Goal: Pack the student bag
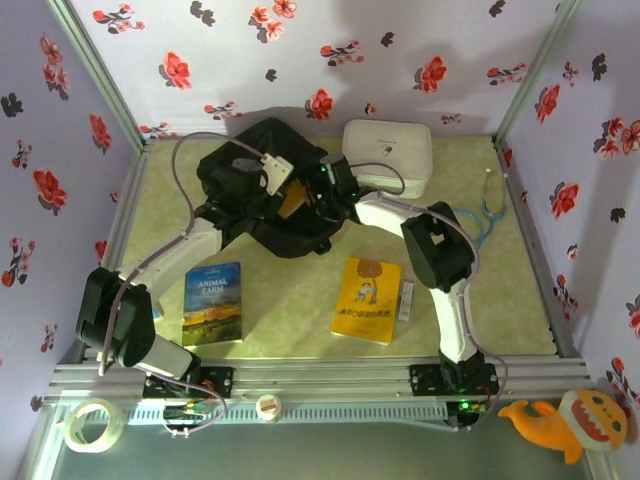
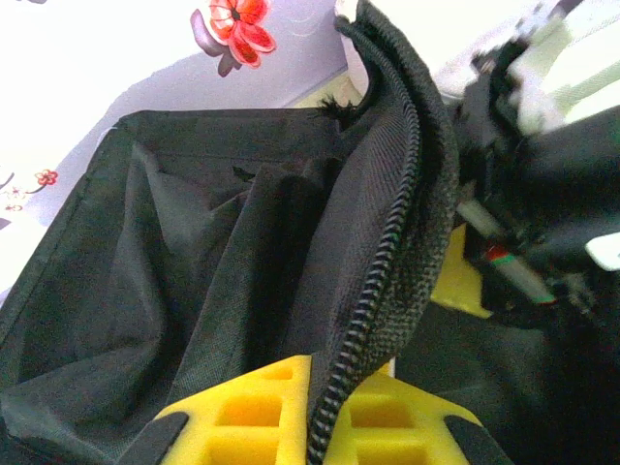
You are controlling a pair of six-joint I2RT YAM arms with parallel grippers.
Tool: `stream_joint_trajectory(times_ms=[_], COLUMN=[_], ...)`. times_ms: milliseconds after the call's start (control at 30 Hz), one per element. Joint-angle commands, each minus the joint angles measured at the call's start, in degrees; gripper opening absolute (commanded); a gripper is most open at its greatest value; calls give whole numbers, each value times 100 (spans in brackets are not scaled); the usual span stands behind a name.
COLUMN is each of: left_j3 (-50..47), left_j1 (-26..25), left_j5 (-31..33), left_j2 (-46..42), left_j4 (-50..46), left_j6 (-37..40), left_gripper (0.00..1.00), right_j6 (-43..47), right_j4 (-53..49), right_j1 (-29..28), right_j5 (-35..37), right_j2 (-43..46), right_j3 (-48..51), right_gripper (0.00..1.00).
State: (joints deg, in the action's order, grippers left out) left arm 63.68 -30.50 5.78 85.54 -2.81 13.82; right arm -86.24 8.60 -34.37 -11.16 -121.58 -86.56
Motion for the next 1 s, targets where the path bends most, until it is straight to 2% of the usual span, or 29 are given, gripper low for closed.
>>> stream_joint_trajectory(times_ms=[0, 167, 400, 467, 567, 633, 733, 800, 967], left_j3=[-32, -31, -450, -527, -508, -518, -569, -430, -305], left_j1=[-26, 30, 304, 316, 314, 308, 299, 290, 222], left_j5=[52, 227, 437, 435, 240, 59, -283, -475, -667], left_j2=[64, 85, -356, -551, -797, -925, -1114, -1123, -1138], left_j4=[360, 334, 171, -80, -728, -1086, -1481, -1841, -1927], left_j6=[-112, -72, -62, -86, -360, -704, -1460, -1942, -2554], left_gripper=[4, 4, 4, 9, 25, 49, 76, 86, 94], right_j6=[-118, 267, 1781, 2223, 2691, 2889, 3091, 3222, 3384], right_j4=[-76, -88, -815, -1304, -2174, -2502, -2902, -3131, -3269], right_j1=[27, 53, 189, 231, 289, 317, 349, 387, 387], right_j5=[-127, -208, 149, 416, 897, 1109, 1315, 1292, 638], right_j2=[542, 1082, 2542, 2953, 3467, 3858, 4361, 4571, 4607], right_j3=[190, 715, 1971, 2308, 2804, 3190, 3596, 3720, 3931], right_gripper=[55, 57, 65, 67, 68, 69, 73, 74, 74])
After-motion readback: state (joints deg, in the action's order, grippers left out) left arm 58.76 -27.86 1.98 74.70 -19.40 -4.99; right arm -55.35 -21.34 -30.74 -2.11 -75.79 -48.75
